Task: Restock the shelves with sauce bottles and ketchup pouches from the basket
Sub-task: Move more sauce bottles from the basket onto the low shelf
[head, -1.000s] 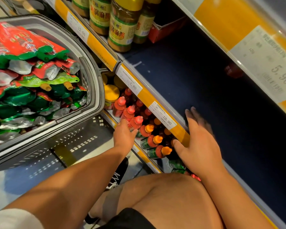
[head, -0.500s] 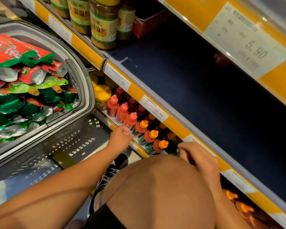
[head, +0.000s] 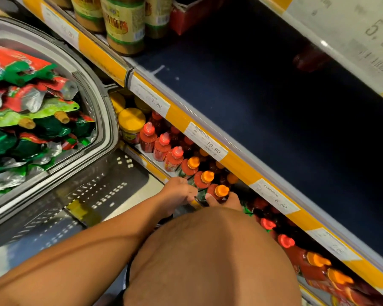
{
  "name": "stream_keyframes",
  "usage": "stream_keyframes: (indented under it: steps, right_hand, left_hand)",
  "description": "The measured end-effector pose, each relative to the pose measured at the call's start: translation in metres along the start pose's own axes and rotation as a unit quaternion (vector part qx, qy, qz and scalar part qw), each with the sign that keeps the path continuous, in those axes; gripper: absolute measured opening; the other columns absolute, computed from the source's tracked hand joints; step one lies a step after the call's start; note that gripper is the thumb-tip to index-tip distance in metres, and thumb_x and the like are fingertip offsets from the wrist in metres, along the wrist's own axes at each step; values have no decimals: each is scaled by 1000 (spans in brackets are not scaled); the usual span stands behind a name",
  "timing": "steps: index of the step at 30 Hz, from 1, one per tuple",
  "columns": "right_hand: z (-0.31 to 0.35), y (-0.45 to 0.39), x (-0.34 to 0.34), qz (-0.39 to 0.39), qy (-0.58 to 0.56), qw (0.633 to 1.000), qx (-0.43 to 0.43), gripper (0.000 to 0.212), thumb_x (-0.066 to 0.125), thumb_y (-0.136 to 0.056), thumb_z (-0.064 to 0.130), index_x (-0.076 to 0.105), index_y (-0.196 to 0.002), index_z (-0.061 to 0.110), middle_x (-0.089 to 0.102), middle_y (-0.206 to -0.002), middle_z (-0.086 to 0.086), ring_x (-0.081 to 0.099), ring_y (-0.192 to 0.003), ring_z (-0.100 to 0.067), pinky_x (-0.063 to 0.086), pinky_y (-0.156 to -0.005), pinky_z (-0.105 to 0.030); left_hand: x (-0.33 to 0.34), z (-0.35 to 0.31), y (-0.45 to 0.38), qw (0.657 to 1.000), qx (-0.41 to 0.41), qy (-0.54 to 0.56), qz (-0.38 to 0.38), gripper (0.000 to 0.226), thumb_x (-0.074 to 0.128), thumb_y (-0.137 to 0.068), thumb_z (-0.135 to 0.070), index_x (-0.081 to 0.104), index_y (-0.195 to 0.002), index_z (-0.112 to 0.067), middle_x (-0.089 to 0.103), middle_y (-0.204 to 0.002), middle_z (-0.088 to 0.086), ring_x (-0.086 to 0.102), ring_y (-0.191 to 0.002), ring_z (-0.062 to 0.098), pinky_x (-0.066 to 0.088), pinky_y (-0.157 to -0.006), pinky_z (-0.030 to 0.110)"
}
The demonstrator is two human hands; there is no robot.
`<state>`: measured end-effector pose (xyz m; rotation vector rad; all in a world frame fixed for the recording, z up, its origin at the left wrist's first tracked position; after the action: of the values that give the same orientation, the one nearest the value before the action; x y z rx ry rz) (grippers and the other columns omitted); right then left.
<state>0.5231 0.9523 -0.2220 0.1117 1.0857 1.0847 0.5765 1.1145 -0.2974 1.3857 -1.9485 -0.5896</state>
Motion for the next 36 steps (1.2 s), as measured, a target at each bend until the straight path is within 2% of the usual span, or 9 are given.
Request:
stream_keyframes:
  steps: [5, 8, 13, 18, 20, 25, 28, 33, 36]
  right_hand:
    - [5, -16, -7, -72, 71, 995, -1, 45, 74, -91, 46, 67, -100, 3, 70, -101, -15, 64, -107, -37, 45, -81, -37]
    - [6, -18, -9, -79, 63, 995, -11, 43, 74, -92, 42, 70, -114, 5, 73, -112, -14, 65, -112, -34, 50, -95, -39]
    - [-1, -13, -9, -80, 60, 995, -21, 40, 77, -91, 35, 69, -116, 4, 72, -116, -17, 63, -116, -37, 48, -93, -40]
    - [0, -13, -15, -62, 61, 996, -13, 30, 75, -91, 39, 67, -92, 11, 63, -83, -3, 64, -100, -32, 39, -78, -31]
    - [3, -10, -16, -52, 66, 996, -16, 30, 73, -94, 38, 61, -87, 12, 62, -85, -2, 65, -99, -31, 37, -76, -30]
    - [2, 4, -19, 19, 26, 999, -16, 42, 70, -97, 29, 59, -126, 2, 60, -107, -7, 63, -117, -34, 48, -100, -45]
    - [8, 20, -34, 21, 17, 999, -35, 49, 66, -99, 25, 52, -142, 5, 62, -125, -12, 58, -125, -33, 43, -99, -39]
    - [13, 56, -72, 1, -10, 996, -85, 44, 64, -100, 17, 56, -143, 13, 60, -138, -12, 56, -125, -27, 41, -97, -32]
    - [14, 89, -90, -21, 9, 990, -143, 44, 69, -96, 18, 59, -139, 16, 64, -135, -7, 59, -123, -23, 48, -106, -44]
  left_hand:
    - [8, 0, -5, 1000, 0, -4, 8, 44, 68, -87, 7, 41, -59, -14, 36, -66, 11, 42, -64, 23, 37, -69, 40]
    - [11, -5, -7, 1000, 7, -3, 8, 50, 64, -89, 11, 36, -55, -12, 32, -63, 10, 35, -60, 22, 28, -64, 38]
    - [8, -5, 0, 1000, 8, -14, 9, 36, 64, -90, 8, 43, -65, -7, 37, -68, 15, 41, -67, 27, 32, -74, 43]
    - [7, -11, 7, 1000, -4, -3, -13, 45, 62, -90, 8, 33, -69, -18, 27, -70, 6, 33, -63, 19, 28, -64, 39]
    - [9, -13, 12, 1000, -5, -6, -10, 47, 61, -89, 7, 29, -69, -21, 24, -69, 4, 32, -59, 18, 26, -61, 35]
    - [-7, -19, 36, 999, 0, -29, -25, 17, 66, -93, -4, 54, -98, -14, 52, -81, 16, 52, -74, 25, 40, -63, 32]
    - [-24, -30, 56, 994, 52, -78, -51, 5, 69, -93, -11, 64, -94, -9, 68, -89, 10, 67, -90, 30, 48, -70, 24]
    - [-46, -65, 119, 967, 152, -196, -63, 31, 76, -88, -14, 68, -118, -8, 71, -119, 17, 66, -116, 34, 50, -105, 48]
    - [-58, -90, 165, 916, 236, -314, -77, 38, 70, -94, -6, 67, -131, -13, 66, -134, 3, 59, -127, 19, 45, -111, 41]
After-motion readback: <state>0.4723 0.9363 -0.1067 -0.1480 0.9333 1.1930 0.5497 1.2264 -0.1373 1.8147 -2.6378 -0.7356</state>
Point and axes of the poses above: each hand's wrist, its own y-axis away from the middle knuckle, its own x-axis out of the palm, z = x × y, the point moved 7 cm from there along -y, towards the middle knuckle
